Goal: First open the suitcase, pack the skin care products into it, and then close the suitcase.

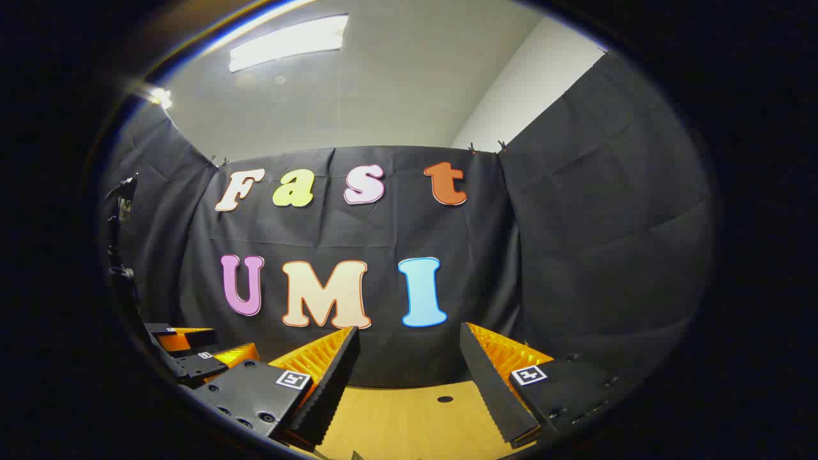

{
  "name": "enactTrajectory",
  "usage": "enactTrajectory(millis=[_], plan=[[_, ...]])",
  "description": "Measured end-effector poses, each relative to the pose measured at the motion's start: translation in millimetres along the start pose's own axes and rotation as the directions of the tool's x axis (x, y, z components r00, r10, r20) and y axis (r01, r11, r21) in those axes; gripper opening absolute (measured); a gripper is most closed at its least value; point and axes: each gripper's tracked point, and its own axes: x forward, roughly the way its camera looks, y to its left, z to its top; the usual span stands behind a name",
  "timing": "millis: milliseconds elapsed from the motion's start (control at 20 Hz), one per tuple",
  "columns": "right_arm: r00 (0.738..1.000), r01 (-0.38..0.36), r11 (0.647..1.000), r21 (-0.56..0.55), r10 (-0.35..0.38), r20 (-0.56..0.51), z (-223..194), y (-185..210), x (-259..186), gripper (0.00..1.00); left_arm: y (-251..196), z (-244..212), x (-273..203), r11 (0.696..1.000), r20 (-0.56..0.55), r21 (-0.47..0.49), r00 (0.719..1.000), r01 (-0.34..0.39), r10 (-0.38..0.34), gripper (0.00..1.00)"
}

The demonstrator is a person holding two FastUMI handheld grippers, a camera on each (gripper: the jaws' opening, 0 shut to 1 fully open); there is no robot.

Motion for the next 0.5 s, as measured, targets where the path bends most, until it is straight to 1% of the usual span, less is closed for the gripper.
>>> enactTrajectory(millis=[50, 200, 350, 500], plan=[[1.0, -0.012, 1.0, 0.003, 0.012, 0.001, -1, 7, 1, 0.97, 7, -3, -1, 1.0, -0.006, 0.007, 1.0, -0.009, 0.009, 0.95], [0.999, -0.04, 0.999, 0.026, 0.041, -0.023, -13, 23, 6, 0.97, 31, -15, -7, 0.999, -0.03, 0.037, 0.999, -0.038, 0.039, 0.96], [0.995, -0.066, 0.997, 0.032, 0.068, -0.067, -32, 38, 11, 0.97, 53, -39, -11, 0.996, -0.085, 0.056, 0.993, -0.074, 0.079, 0.95], [0.991, -0.084, 0.996, 0.027, 0.086, -0.098, -44, 50, 15, 0.98, 64, -68, -12, 0.995, -0.156, 0.074, 0.984, -0.072, 0.083, 0.96]])
